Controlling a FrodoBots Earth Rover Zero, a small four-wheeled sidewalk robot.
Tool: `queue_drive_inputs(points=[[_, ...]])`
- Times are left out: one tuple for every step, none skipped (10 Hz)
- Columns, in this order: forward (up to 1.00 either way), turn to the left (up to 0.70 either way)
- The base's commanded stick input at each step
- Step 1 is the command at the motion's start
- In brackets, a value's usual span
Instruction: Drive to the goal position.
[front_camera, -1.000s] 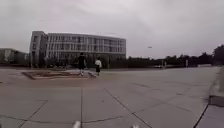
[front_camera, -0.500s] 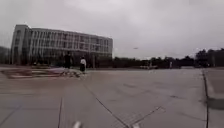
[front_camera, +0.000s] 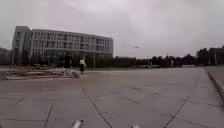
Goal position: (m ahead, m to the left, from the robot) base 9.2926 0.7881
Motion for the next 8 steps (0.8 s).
queue_drive_inputs(points=[[0.70, 0.00], [0.70, 0.00], [0.70, 0.00], [0.70, 0.00], [0.70, 0.00], [0.70, 0.00], [0.70, 0.00], [0.70, 0.00]])
